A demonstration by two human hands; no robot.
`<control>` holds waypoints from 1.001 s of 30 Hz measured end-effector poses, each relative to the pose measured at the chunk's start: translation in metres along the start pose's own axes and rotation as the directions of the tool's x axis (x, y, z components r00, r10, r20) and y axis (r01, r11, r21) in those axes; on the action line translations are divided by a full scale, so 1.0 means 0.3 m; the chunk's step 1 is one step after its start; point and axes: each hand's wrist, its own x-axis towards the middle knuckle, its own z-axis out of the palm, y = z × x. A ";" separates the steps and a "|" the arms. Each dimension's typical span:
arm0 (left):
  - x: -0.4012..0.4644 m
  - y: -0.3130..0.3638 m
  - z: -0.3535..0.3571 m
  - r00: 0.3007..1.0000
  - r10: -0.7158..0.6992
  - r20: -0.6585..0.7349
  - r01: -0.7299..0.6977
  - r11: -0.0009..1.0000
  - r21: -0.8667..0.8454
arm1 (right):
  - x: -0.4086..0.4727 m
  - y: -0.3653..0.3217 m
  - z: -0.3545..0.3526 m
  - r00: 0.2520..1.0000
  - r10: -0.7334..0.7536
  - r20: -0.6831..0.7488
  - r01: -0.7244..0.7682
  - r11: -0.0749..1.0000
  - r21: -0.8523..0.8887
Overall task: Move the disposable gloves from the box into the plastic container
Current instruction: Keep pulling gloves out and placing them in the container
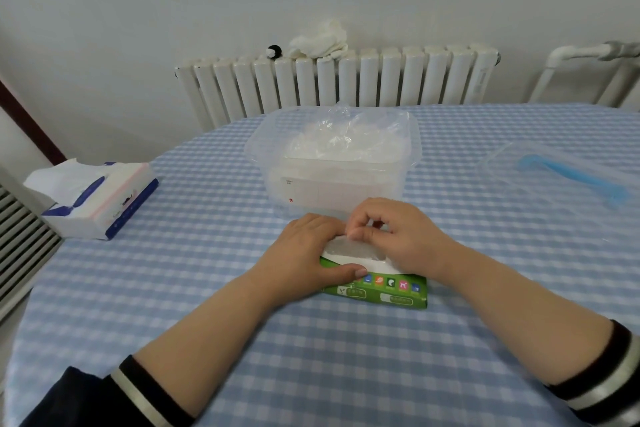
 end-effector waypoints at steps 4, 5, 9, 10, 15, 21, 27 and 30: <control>0.002 -0.005 -0.004 0.999 -0.022 -0.027 0.021 0.999 -0.030 | 0.003 -0.033 -0.017 0.972 0.112 -0.207 -0.044 0.951 0.307; 0.002 -0.010 -0.002 0.999 -0.032 -0.032 0.030 0.998 -0.058 | 0.005 -0.043 -0.024 0.959 0.126 -0.253 -0.025 0.930 0.366; 0.006 -0.009 0.003 1.000 -0.019 -0.015 0.019 1.000 -0.002 | 0.009 -0.080 -0.058 0.915 0.216 -0.340 0.057 0.766 0.640; 0.005 -0.009 0.002 1.000 -0.008 -0.025 0.008 1.000 0.018 | 0.009 -0.089 -0.071 0.906 0.233 -0.354 0.083 0.722 0.687; 0.004 -0.021 0.006 1.000 0.010 -0.008 -0.009 1.000 0.028 | -0.010 -0.144 -0.121 0.833 0.222 -0.507 0.250 0.667 0.702; -0.001 -0.007 -0.005 0.999 0.034 -0.036 -0.033 0.999 0.014 | -0.039 -0.166 -0.151 0.563 -0.135 -0.815 0.420 0.897 0.141; 0.014 0.128 -0.193 0.953 -0.230 -0.197 -0.043 0.543 -0.839 | -0.030 -0.140 -0.117 0.490 -0.727 -0.482 0.523 0.687 -0.505; 0.031 0.194 -0.301 0.991 -0.027 -0.128 -0.106 0.414 -0.904 | -0.019 -0.117 -0.102 0.497 -0.773 -0.395 0.462 0.621 -0.633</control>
